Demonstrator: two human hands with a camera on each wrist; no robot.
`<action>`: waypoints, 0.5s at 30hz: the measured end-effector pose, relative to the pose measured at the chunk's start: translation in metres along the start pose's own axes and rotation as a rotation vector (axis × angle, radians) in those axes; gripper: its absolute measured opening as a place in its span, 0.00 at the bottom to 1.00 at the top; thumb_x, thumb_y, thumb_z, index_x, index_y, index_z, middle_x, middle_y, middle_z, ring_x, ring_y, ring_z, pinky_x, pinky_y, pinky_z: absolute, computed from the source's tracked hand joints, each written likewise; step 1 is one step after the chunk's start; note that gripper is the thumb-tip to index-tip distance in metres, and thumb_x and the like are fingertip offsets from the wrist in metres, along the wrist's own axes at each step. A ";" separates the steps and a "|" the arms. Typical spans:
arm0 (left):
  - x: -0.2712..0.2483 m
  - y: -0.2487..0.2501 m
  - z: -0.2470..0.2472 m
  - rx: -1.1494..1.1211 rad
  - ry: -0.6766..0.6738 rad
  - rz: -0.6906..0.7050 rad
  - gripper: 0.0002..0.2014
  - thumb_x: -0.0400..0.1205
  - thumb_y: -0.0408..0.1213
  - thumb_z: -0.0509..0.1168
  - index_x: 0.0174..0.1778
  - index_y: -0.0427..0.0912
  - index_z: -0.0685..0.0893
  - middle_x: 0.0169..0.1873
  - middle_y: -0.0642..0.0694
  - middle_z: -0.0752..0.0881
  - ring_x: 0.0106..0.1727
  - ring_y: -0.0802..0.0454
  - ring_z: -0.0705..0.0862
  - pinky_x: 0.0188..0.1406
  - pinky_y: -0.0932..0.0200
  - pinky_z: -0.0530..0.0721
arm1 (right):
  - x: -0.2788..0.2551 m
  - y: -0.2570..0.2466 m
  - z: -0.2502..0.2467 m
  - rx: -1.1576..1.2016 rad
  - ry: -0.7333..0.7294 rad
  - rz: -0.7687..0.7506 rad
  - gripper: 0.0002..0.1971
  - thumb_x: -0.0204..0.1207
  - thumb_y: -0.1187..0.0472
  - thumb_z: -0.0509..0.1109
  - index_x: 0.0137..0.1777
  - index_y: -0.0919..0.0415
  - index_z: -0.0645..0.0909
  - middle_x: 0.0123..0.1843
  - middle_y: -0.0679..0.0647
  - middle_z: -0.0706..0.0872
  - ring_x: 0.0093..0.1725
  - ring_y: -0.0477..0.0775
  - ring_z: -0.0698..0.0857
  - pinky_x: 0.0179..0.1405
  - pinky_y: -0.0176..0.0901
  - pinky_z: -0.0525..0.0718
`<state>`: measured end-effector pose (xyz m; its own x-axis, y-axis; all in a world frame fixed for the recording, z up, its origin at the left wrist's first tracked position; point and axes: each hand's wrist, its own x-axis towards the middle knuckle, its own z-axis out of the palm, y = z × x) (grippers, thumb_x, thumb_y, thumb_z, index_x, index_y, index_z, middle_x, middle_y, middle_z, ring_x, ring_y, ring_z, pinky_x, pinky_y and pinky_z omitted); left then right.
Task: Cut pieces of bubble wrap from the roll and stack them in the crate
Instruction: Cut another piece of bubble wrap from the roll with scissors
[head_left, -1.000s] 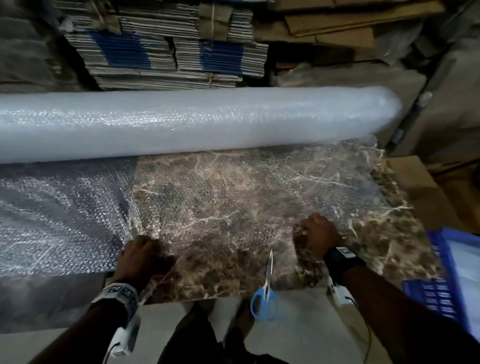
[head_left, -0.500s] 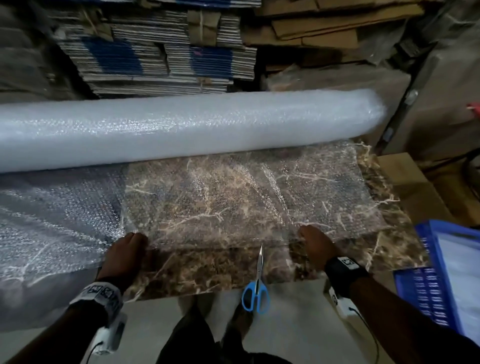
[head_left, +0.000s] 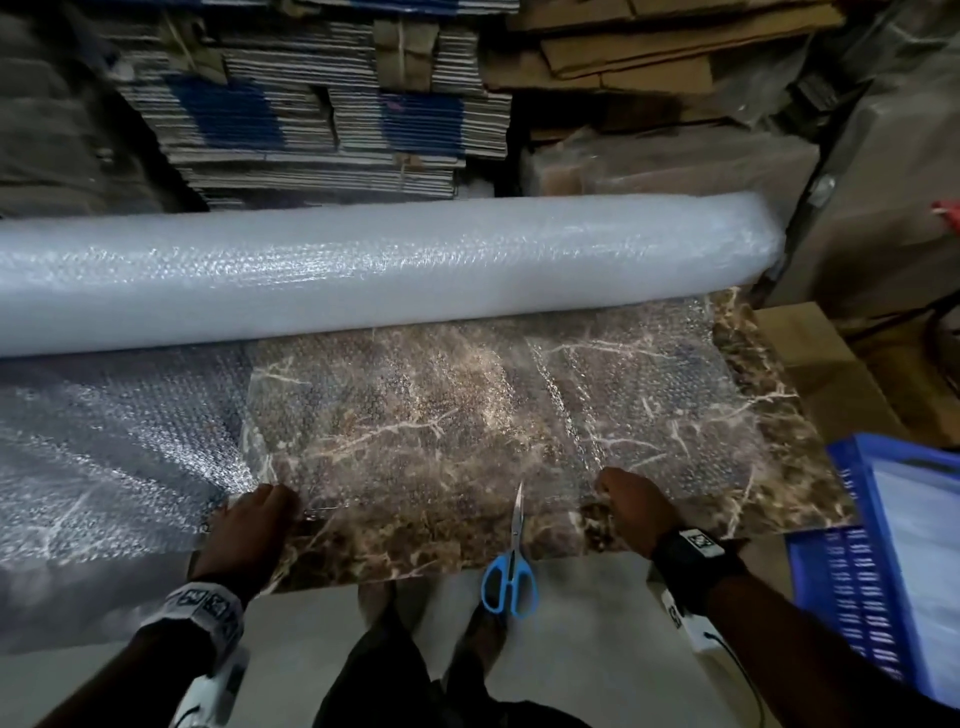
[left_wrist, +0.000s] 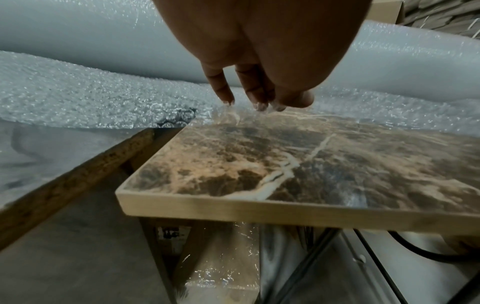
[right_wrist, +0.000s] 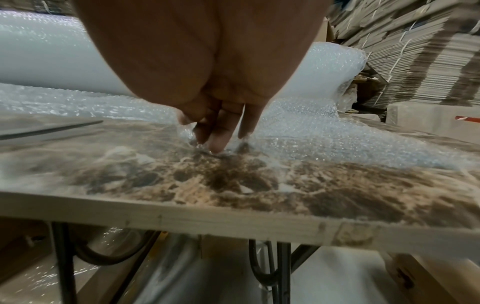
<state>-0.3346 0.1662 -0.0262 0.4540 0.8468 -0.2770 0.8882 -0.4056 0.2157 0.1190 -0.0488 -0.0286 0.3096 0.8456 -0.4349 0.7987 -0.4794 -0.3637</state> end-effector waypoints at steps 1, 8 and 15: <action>-0.002 0.001 0.001 0.005 -0.006 0.004 0.08 0.76 0.39 0.71 0.47 0.50 0.79 0.44 0.45 0.81 0.47 0.39 0.82 0.44 0.46 0.75 | -0.002 -0.001 0.000 -0.014 -0.012 0.005 0.11 0.66 0.64 0.59 0.47 0.62 0.79 0.44 0.61 0.85 0.45 0.67 0.84 0.41 0.53 0.76; -0.012 -0.005 0.013 0.033 -0.050 0.066 0.18 0.66 0.36 0.78 0.46 0.50 0.77 0.41 0.47 0.81 0.43 0.38 0.83 0.38 0.47 0.77 | -0.010 0.010 0.008 -0.053 0.006 0.049 0.10 0.69 0.59 0.58 0.46 0.58 0.78 0.42 0.59 0.85 0.44 0.68 0.84 0.42 0.56 0.79; -0.022 0.002 0.014 0.062 -0.039 0.120 0.17 0.69 0.39 0.79 0.48 0.48 0.79 0.39 0.46 0.81 0.41 0.38 0.84 0.34 0.49 0.76 | -0.029 0.002 0.004 -0.076 -0.003 0.074 0.15 0.68 0.71 0.63 0.54 0.60 0.80 0.52 0.58 0.87 0.54 0.65 0.84 0.47 0.48 0.74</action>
<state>-0.3423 0.1419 -0.0329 0.5588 0.7774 -0.2887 0.8293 -0.5248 0.1920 0.1097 -0.0756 -0.0197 0.3679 0.8076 -0.4609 0.8104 -0.5215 -0.2670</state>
